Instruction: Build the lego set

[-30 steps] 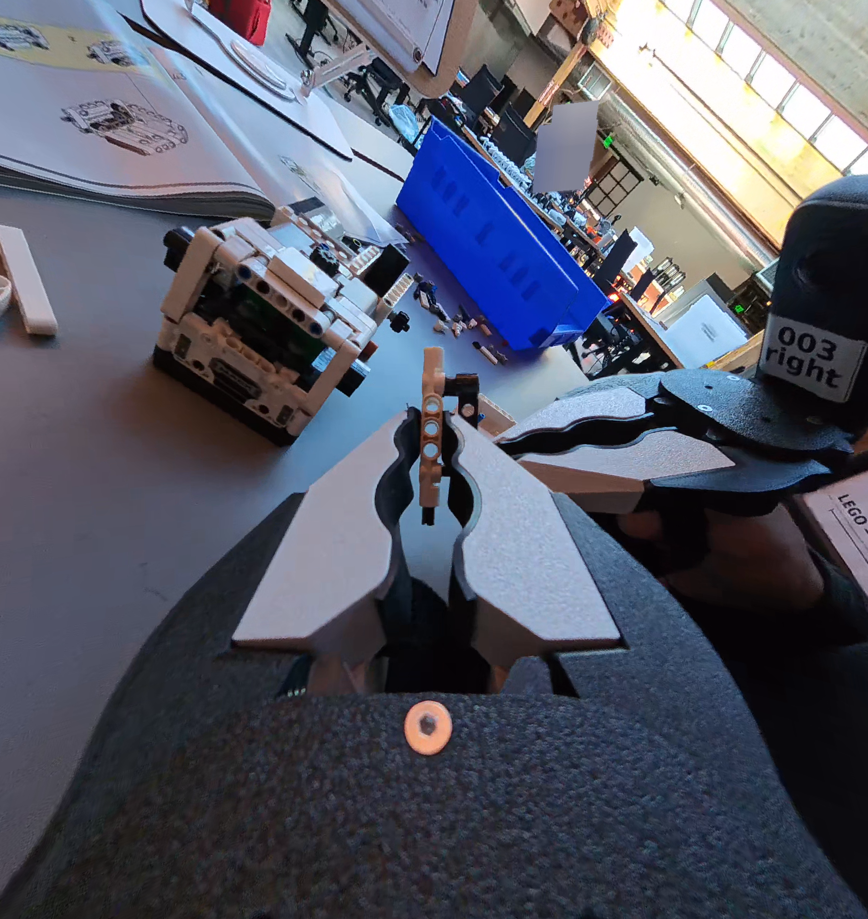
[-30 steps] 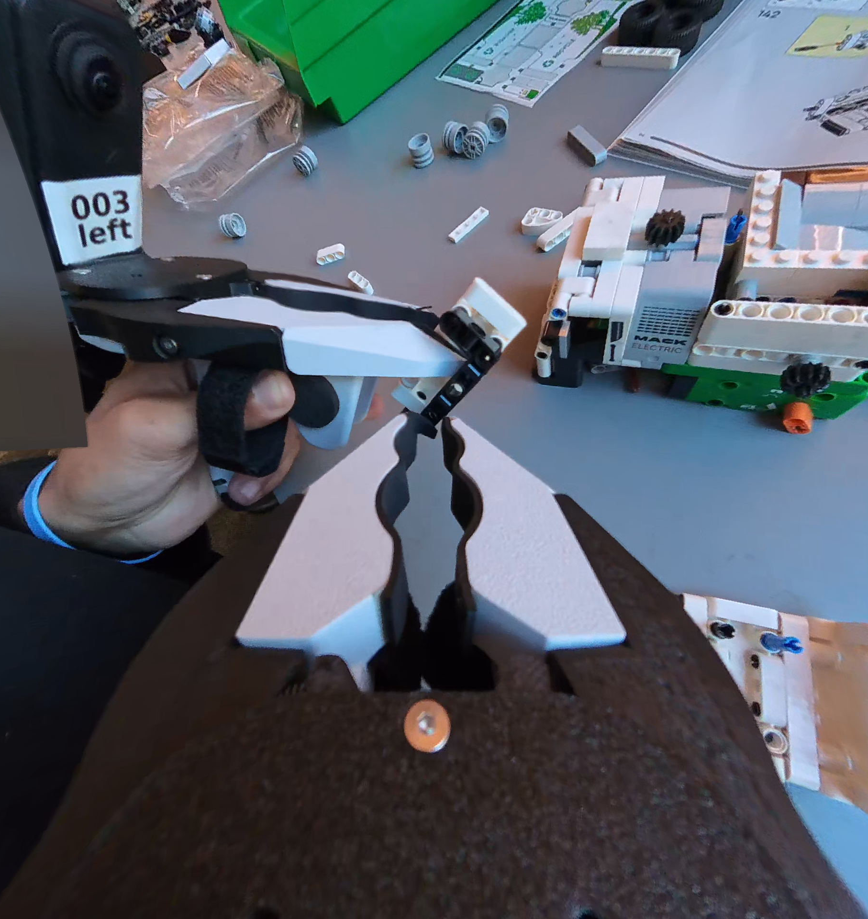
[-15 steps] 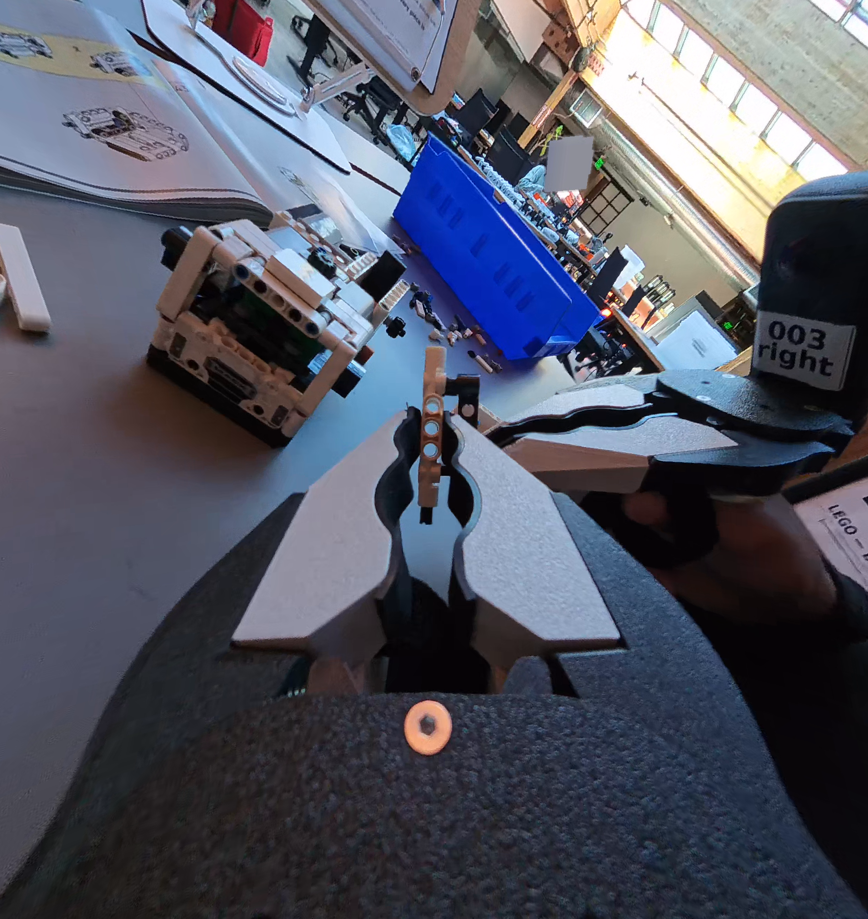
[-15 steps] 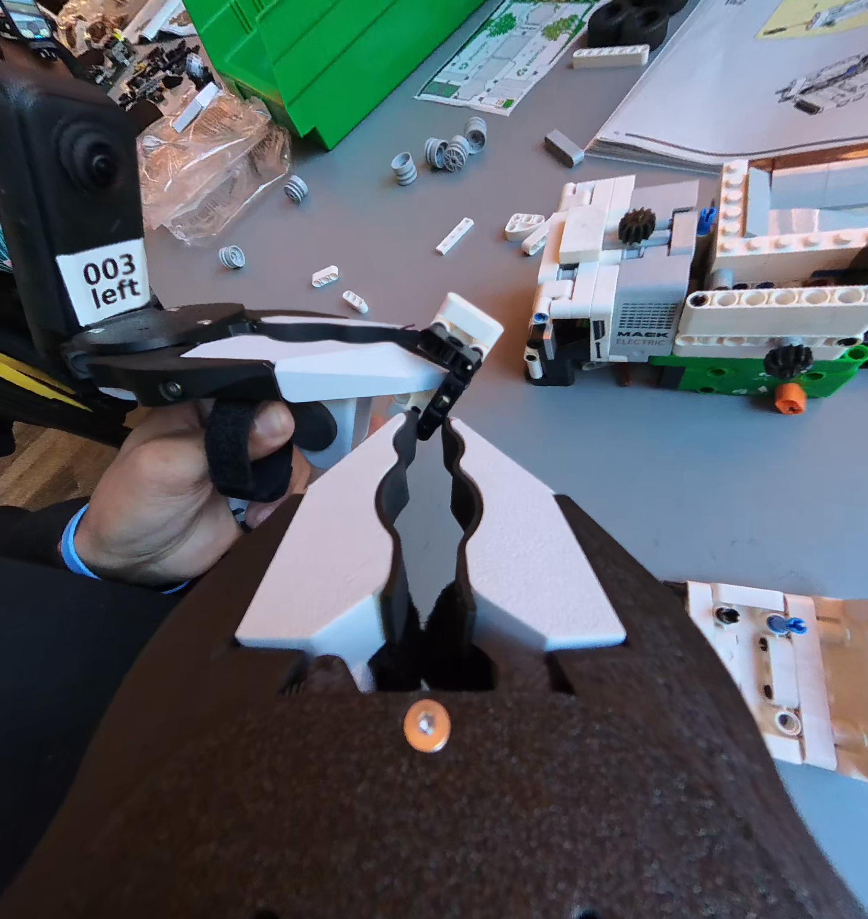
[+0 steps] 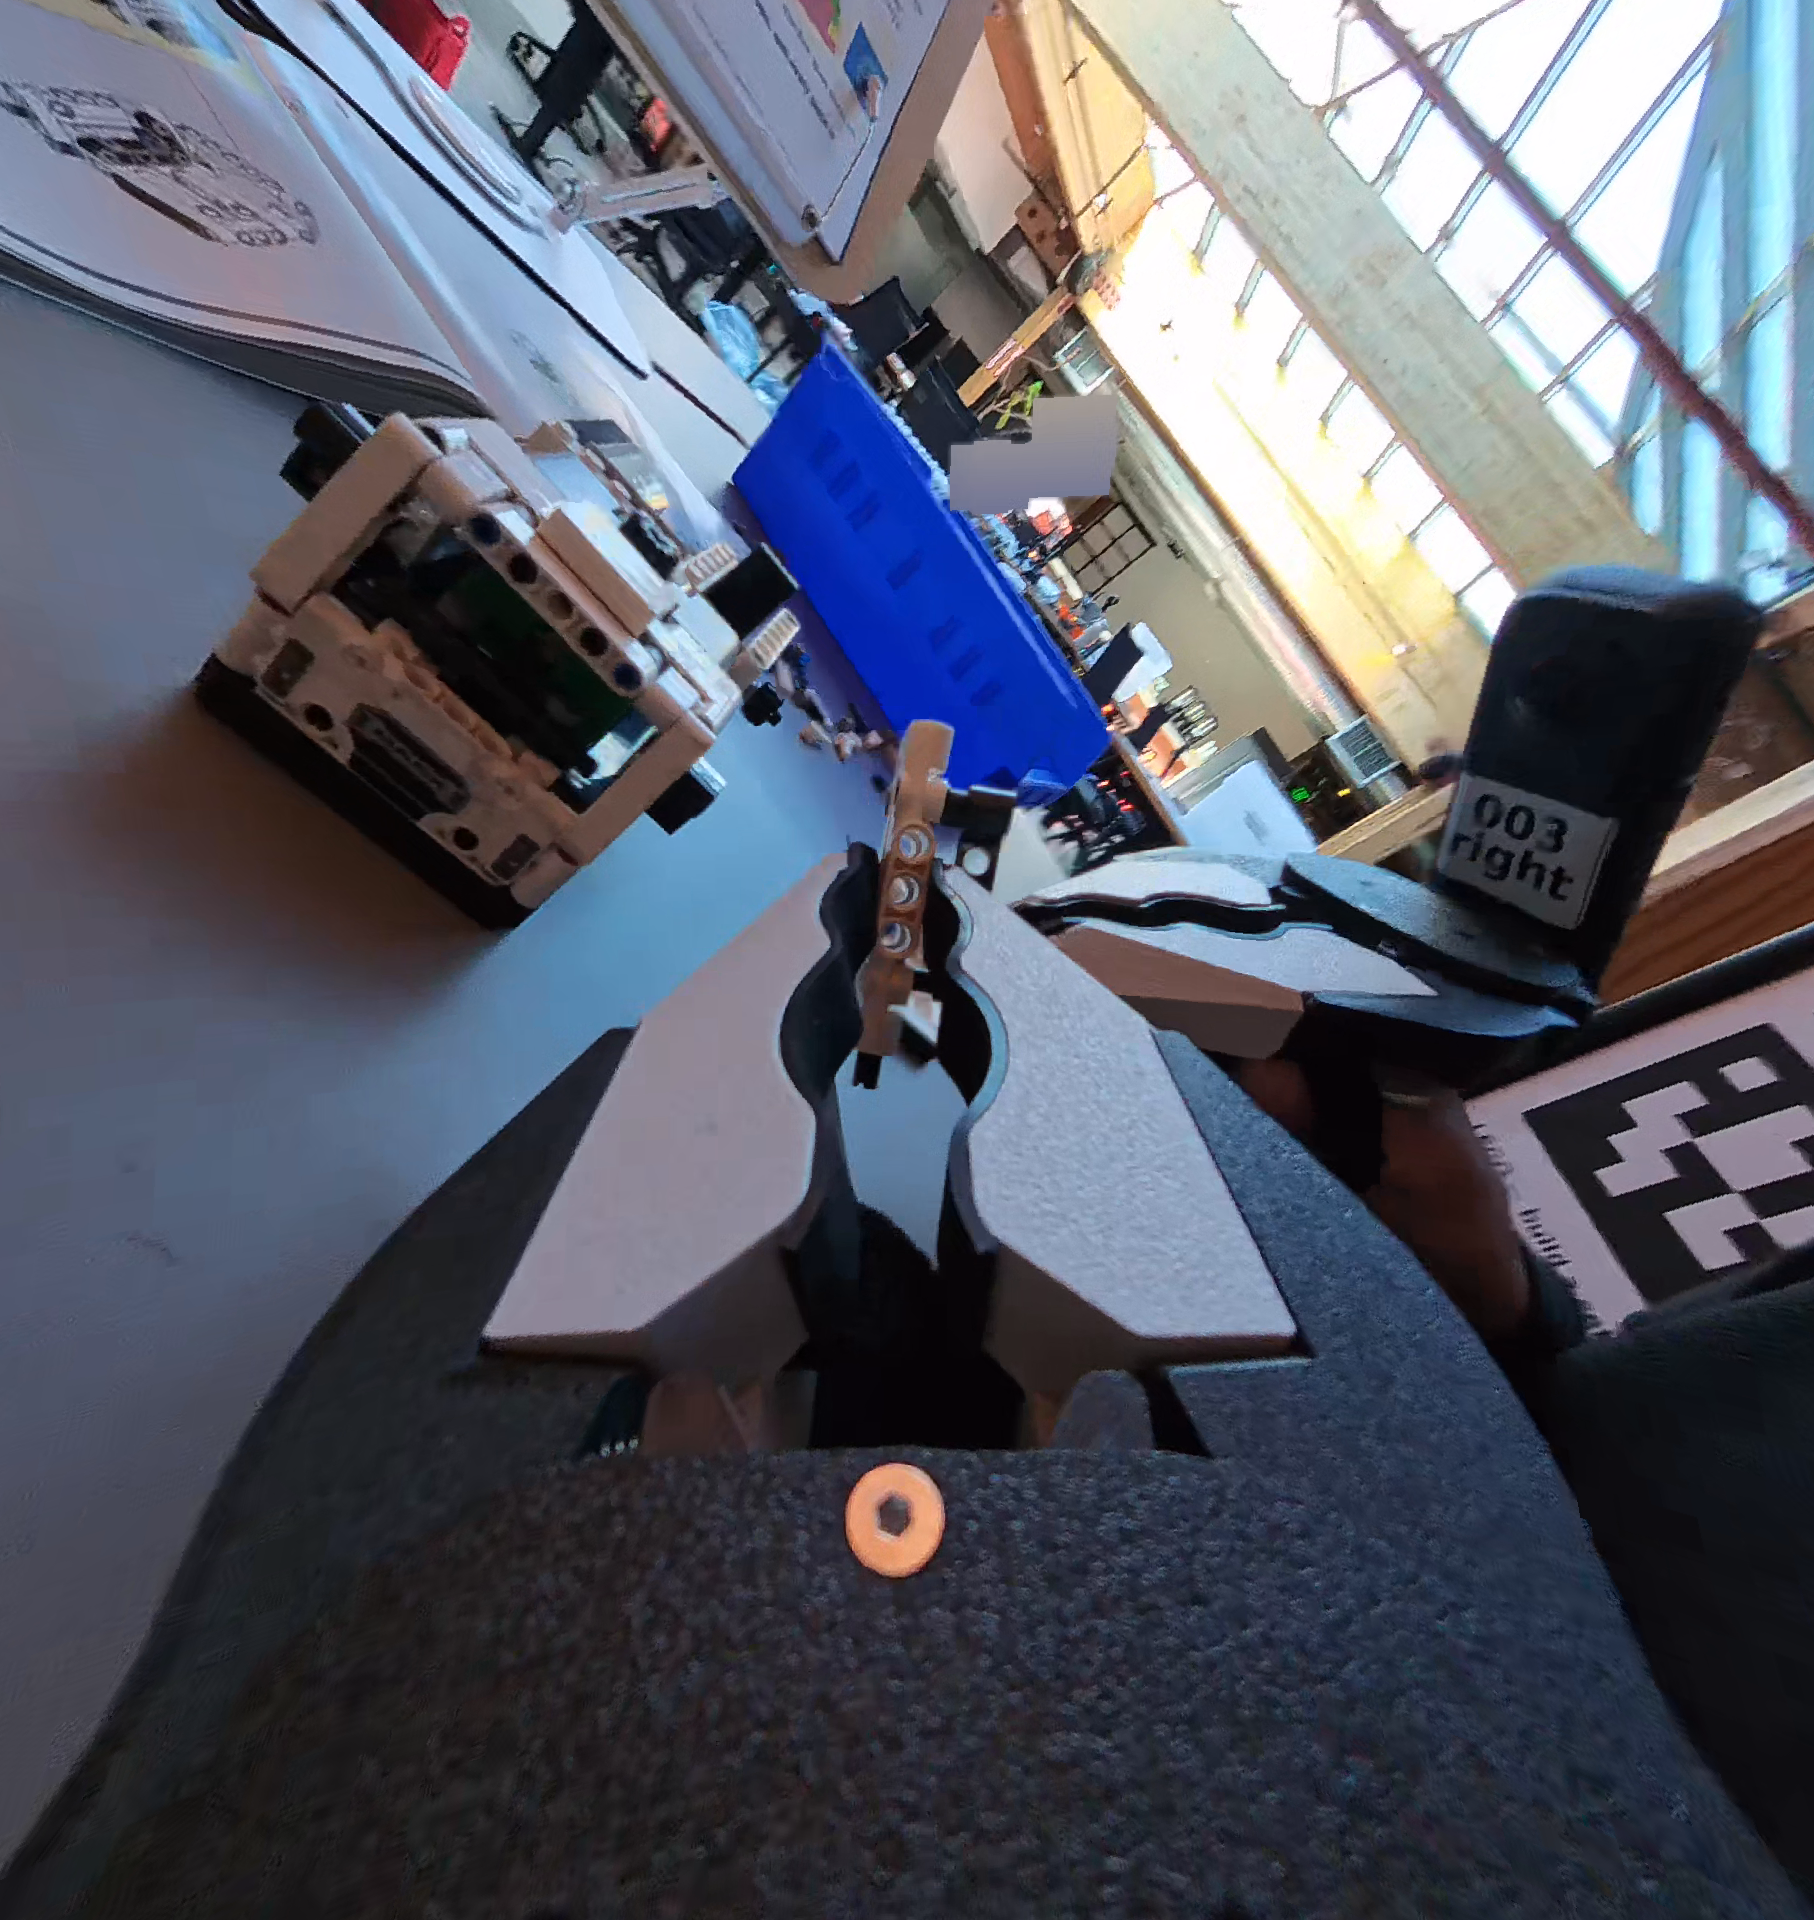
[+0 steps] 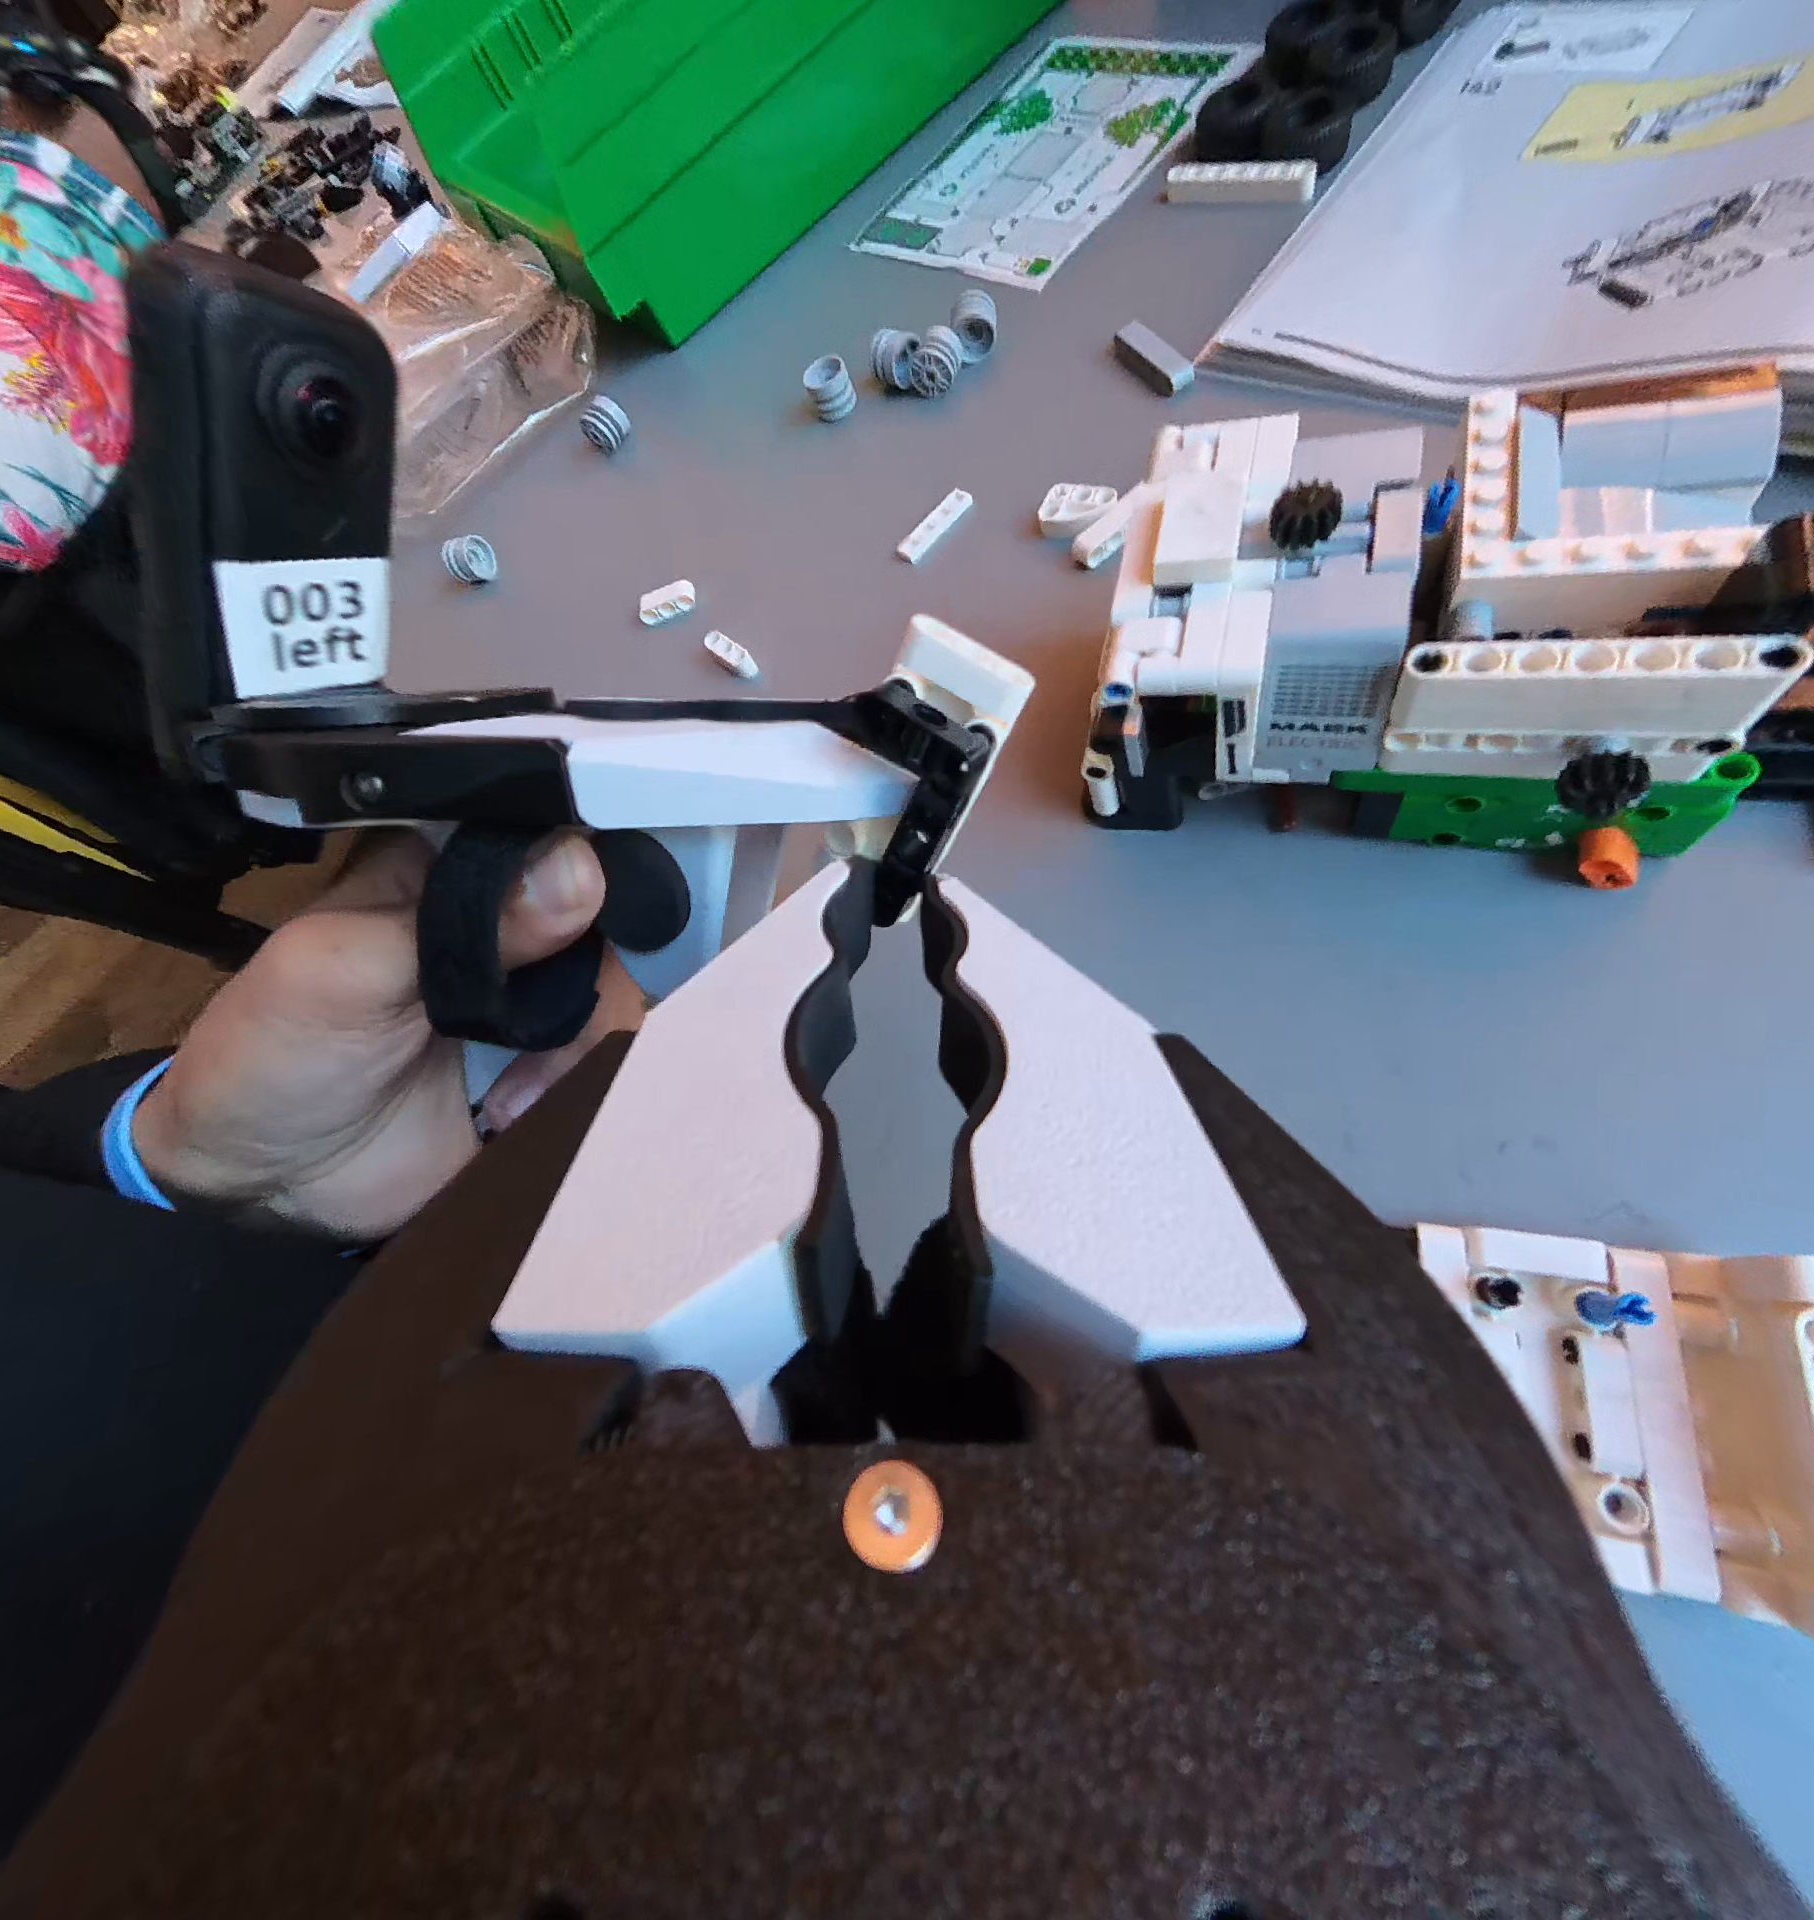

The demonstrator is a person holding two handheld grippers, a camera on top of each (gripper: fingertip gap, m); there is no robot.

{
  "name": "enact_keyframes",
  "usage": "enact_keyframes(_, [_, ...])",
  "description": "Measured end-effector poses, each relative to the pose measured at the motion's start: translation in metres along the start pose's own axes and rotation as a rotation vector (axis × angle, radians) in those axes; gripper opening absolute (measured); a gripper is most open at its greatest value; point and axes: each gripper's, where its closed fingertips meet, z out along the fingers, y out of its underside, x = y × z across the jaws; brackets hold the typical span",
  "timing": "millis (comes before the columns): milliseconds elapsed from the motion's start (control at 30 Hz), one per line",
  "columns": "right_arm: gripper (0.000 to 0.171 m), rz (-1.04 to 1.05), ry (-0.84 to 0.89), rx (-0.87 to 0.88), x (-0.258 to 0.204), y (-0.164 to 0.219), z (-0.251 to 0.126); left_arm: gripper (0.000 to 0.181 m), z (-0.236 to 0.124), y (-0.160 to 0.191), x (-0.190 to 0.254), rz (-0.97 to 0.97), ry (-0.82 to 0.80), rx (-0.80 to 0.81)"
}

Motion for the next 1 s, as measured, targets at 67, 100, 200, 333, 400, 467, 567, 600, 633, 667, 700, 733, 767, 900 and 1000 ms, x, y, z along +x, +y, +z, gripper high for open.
enact_keyframes(67, [0.010, -0.030, -0.036, 0.059, -0.006, -0.010, -0.004, 0.006, -0.002, -0.006, 0.005, -0.049, 0.074, 0.013])
enact_keyframes(100, [0.012, -0.057, -0.052, 0.072, -0.009, -0.012, -0.007, 0.006, -0.004, -0.008, 0.009, -0.045, 0.104, 0.022])
enact_keyframes(200, [0.030, -0.089, -0.164, 0.139, -0.015, -0.020, -0.017, 0.006, -0.009, -0.018, 0.028, -0.022, 0.217, 0.070])
enact_keyframes(333, [0.059, 0.144, -0.480, 0.222, -0.028, -0.035, -0.030, 0.006, -0.016, -0.021, 0.047, -0.002, 0.365, 0.100])
enact_keyframes(400, [0.050, 0.190, -0.575, 0.262, -0.031, -0.043, -0.035, 0.006, -0.018, -0.017, 0.055, 0.001, 0.429, 0.086])
enact_keyframes(467, [0.045, 0.190, -0.611, 0.258, -0.034, -0.042, -0.033, 0.006, -0.017, -0.013, 0.058, -0.012, 0.450, 0.080])
enact_keyframes(567, [0.032, 0.170, -0.641, 0.275, -0.040, -0.040, -0.033, 0.006, -0.016, -0.010, 0.062, -0.031, 0.469, 0.076])
enact_keyframes(600, [0.032, 0.170, -0.651, 0.285, -0.040, -0.040, -0.034, 0.006, -0.016, -0.010, 0.063, -0.039, 0.477, 0.077])
enact_keyframes(633, [0.032, 0.169, -0.650, 0.290, -0.040, -0.039, -0.034, 0.006, -0.016, -0.009, 0.063, -0.047, 0.480, 0.072])
enact_keyframes(667, [0.032, 0.164, -0.647, 0.297, -0.039, -0.038, -0.034, 0.006, -0.015, -0.008, 0.063, -0.058, 0.486, 0.063])
enact_keyframes(700, [0.031, 0.162, -0.646, 0.301, -0.038, -0.037, -0.035, 0.006, -0.014, -0.007, 0.062, -0.066, 0.488, 0.054])
enact_keyframes(733, [0.031, 0.161, -0.642, 0.300, -0.037, -0.035, -0.035, 0.006, -0.013, -0.005, 0.062, -0.066, 0.483, 0.044])
enact_keyframes(767, [0.031, 0.162, -0.642, 0.296, -0.036, -0.033, -0.035, 0.006, -0.012, -0.003, 0.062, -0.063, 0.480, 0.030])
enact_keyframes(900, [0.030, 0.203, -0.661, 0.308, -0.032, -0.028, -0.038, 0.006, -0.008, 0.003, 0.061, -0.025, 0.451, -0.022])
enact_keyframes(1000, [0.029, 0.265, -0.692, 0.348, -0.028, -0.030, -0.040, 0.006, -0.005, 0.003, 0.062, -0.045, 0.448, -0.018])
